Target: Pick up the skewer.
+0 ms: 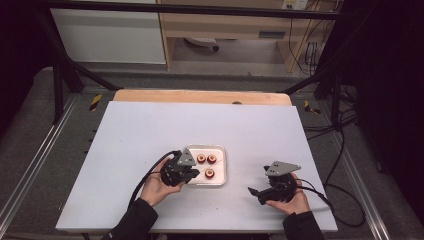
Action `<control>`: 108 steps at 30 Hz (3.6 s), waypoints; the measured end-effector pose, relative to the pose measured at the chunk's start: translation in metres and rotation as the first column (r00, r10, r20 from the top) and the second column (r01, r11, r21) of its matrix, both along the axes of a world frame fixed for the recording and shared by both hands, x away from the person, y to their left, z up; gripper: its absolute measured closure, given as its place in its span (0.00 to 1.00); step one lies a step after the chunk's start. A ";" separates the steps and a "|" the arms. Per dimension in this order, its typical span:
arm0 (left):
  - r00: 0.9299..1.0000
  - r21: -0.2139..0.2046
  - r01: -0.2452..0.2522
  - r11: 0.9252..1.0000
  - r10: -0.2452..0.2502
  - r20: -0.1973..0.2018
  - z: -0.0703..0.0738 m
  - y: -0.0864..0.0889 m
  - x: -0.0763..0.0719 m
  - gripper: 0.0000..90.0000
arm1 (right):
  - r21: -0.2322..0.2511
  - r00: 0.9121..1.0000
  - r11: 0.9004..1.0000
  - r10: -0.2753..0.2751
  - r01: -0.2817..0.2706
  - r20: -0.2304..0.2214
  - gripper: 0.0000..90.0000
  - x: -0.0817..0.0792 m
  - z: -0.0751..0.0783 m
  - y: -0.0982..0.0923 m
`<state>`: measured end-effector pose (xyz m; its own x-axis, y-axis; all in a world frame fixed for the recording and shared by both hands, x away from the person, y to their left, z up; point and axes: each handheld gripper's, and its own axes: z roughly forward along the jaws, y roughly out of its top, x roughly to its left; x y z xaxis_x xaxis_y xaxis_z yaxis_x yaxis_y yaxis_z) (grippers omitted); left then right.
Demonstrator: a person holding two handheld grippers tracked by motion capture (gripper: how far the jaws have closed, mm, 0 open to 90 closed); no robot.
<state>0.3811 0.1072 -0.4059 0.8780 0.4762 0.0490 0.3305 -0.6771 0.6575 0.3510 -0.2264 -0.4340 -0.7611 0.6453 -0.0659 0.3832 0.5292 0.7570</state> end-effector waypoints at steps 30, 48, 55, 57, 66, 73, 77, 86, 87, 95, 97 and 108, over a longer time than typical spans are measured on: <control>0.991 0.104 0.136 0.985 -0.137 0.003 0.019 -0.078 -0.020 0.99 | -0.464 0.885 0.851 0.392 -0.244 0.253 0.43 -0.014 0.020 0.053; 0.985 0.143 0.169 0.975 -0.161 -0.062 0.011 -0.100 -0.016 0.99 | -0.706 0.733 0.637 0.633 -0.308 0.251 0.85 -0.016 0.009 0.062; 0.982 0.143 0.182 0.973 -0.174 -0.066 0.011 -0.103 -0.017 0.99 | -0.751 0.688 0.576 0.688 -0.322 0.232 0.94 -0.018 0.005 0.064; 0.982 0.143 0.187 0.972 -0.179 -0.066 0.011 -0.103 -0.017 0.99 | -0.762 0.682 0.561 0.697 -0.323 0.224 0.97 -0.018 0.005 0.065; 0.981 0.154 0.184 0.971 -0.173 -0.084 0.011 -0.102 -0.016 0.97 | -0.789 0.658 0.528 0.720 -0.314 0.220 0.99 -0.020 0.006 0.065; 0.977 0.218 0.171 0.961 -0.137 -0.162 0.010 -0.098 -0.007 0.84 | -0.837 0.626 0.474 0.748 -0.275 0.218 0.99 -0.020 0.009 0.069; 0.973 0.251 0.174 0.952 -0.127 -0.194 0.009 -0.101 -0.005 0.88 | -0.853 0.611 0.449 0.763 -0.266 0.211 0.99 -0.019 0.010 0.074; 0.969 0.308 0.184 0.933 -0.120 -0.214 0.004 -0.110 -0.003 0.98 | -0.875 0.592 0.409 0.783 -0.258 0.191 0.99 -0.020 0.010 0.079; 0.969 0.310 0.182 0.933 -0.117 -0.215 0.004 -0.110 -0.003 0.98 | -0.874 0.592 0.411 0.783 -0.260 0.192 0.99 -0.020 0.010 0.079; 0.979 0.287 0.136 0.948 -0.084 -0.186 0.000 -0.100 -0.011 0.98 | -0.734 0.746 0.616 0.623 -0.284 0.234 0.76 -0.014 0.018 0.068; 0.980 0.280 0.128 0.951 -0.078 -0.183 -0.001 -0.097 -0.012 0.98 | -0.667 0.800 0.693 0.549 -0.274 0.242 0.68 -0.012 0.019 0.061; 0.994 0.098 0.007 0.995 0.004 -0.112 0.005 -0.060 -0.027 0.98 | -0.344 0.972 0.934 0.165 -0.098 0.170 0.39 0.000 0.019 0.029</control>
<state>0.3541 0.0467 -0.4005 0.8814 0.4723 -0.0033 0.3971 -0.7373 0.5466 0.3511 -0.1976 -0.4151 -0.7886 0.4564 -0.4120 0.1576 0.7977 0.5821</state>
